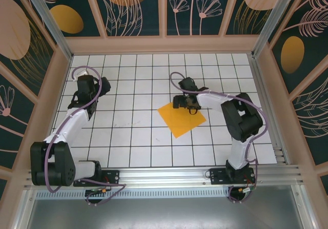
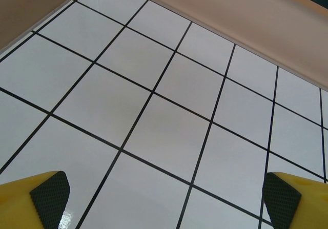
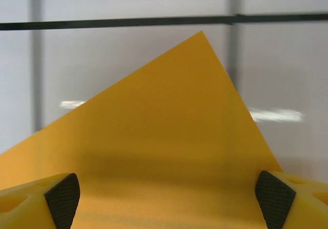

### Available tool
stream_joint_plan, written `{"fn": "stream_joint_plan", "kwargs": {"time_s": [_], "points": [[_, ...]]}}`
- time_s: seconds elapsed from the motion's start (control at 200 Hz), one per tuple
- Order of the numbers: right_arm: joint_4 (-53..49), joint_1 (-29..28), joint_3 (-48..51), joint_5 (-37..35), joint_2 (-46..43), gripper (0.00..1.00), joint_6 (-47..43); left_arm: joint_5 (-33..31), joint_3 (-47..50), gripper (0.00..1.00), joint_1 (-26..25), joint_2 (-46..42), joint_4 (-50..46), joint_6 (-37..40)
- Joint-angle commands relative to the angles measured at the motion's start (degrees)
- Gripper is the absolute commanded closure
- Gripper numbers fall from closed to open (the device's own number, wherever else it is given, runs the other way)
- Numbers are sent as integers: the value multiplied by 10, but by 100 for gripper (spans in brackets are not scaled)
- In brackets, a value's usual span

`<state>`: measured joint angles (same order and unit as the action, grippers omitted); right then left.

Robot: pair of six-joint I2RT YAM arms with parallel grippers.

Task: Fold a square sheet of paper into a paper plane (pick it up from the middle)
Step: Move the square sheet of paper to the center of the table.

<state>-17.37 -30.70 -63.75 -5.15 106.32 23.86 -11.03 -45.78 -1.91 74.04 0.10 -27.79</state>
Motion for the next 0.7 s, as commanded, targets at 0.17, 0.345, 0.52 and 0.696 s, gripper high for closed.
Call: {"fn": "stream_joint_plan", "kwargs": {"time_s": [0.17,0.345,0.52,0.696], "points": [[-77,13,-11,-19,-77,5,-22,22,-18,1,3,13,-7,-12],[-135,-2,-38,-3,-60,1,-112,36,-17,1,3,17,-8,-12],[-154,-33,-51,1,-26,1,-120,48,-18,2,3,22,-7,-14],[-173,-36,-64,24,0,2,-131,57,-21,1,3,24,-8,-11]]}}
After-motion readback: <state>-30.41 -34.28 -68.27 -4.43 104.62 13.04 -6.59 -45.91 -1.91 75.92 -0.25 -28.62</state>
